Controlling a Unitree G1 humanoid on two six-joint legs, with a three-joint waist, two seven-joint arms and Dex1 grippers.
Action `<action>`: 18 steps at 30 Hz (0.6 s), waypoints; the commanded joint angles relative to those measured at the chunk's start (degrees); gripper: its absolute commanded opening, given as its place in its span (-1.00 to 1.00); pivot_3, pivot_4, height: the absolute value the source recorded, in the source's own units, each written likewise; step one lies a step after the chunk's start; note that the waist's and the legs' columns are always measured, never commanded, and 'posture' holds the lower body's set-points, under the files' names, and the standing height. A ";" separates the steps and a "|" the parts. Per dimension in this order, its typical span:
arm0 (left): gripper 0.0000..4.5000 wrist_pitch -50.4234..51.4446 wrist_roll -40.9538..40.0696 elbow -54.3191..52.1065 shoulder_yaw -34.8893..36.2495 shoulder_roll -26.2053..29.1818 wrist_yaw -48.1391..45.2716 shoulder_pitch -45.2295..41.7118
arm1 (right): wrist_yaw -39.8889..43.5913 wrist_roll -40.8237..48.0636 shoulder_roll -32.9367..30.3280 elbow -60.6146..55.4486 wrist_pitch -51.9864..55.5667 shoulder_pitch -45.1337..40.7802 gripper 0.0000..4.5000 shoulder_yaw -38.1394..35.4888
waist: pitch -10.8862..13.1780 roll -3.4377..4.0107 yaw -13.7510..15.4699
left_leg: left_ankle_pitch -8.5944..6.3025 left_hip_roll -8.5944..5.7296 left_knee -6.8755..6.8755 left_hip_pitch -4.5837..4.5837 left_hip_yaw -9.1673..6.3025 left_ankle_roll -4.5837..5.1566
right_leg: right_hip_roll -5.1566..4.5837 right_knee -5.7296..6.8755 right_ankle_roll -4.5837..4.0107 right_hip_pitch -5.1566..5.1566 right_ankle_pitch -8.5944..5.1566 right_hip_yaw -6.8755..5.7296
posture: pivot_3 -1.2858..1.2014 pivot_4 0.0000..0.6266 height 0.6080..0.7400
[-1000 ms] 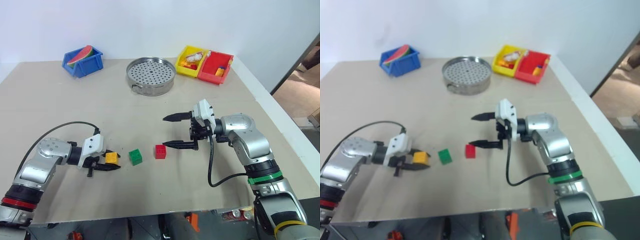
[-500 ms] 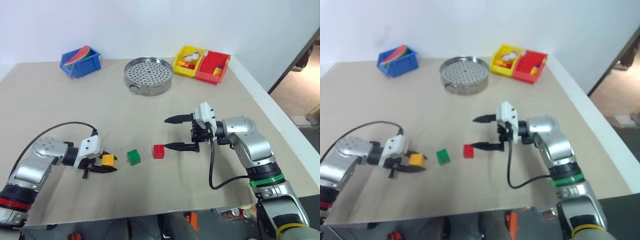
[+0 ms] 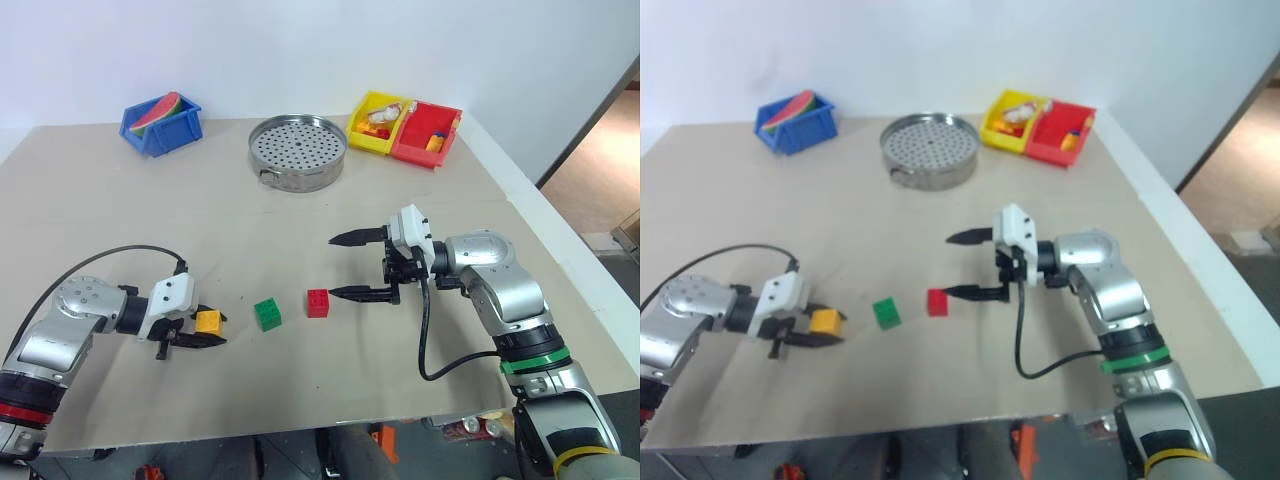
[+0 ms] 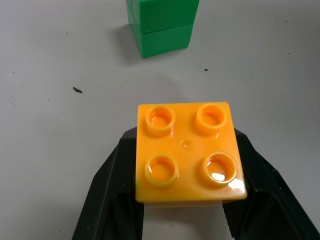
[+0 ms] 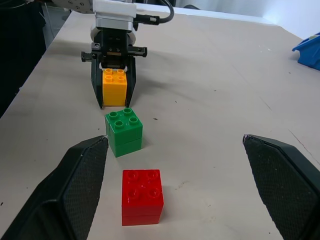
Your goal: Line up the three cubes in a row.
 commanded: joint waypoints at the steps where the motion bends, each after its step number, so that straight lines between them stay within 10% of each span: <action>1: 0.19 -1.27 2.79 1.27 -1.24 0.16 0.29 -1.31 | 0.36 0.18 -0.13 -0.87 -0.74 -0.62 1.00 -0.45 | 0.00 0.00 0.03 | 0.00 -0.01 0.00 0.00 0.00 0.00 | 0.00 0.00 0.00 0.00 0.00 0.00 | 0.03 -0.52 1.00; 6: 0.97 -0.76 2.23 0.97 -0.47 0.07 0.90 -2.49 | 0.24 0.29 -0.29 -1.31 -0.51 -0.23 1.00 -0.68 | 0.00 0.01 0.36 | 0.11 -0.06 0.02 0.09 -0.03 0.14 | -0.06 0.02 -0.03 0.09 0.05 -0.03 | 0.03 -0.52 1.00; 18: 0.99 10.85 -5.01 -12.58 7.70 4.71 3.90 -2.03 | 0.01 0.58 -0.75 -1.05 -0.46 -0.47 1.00 -1.52 | 0.01 0.01 -0.01 | 0.30 -0.01 -0.06 0.05 0.01 0.37 | 0.05 0.01 -0.09 0.00 0.25 0.05 | 0.03 -0.52 1.00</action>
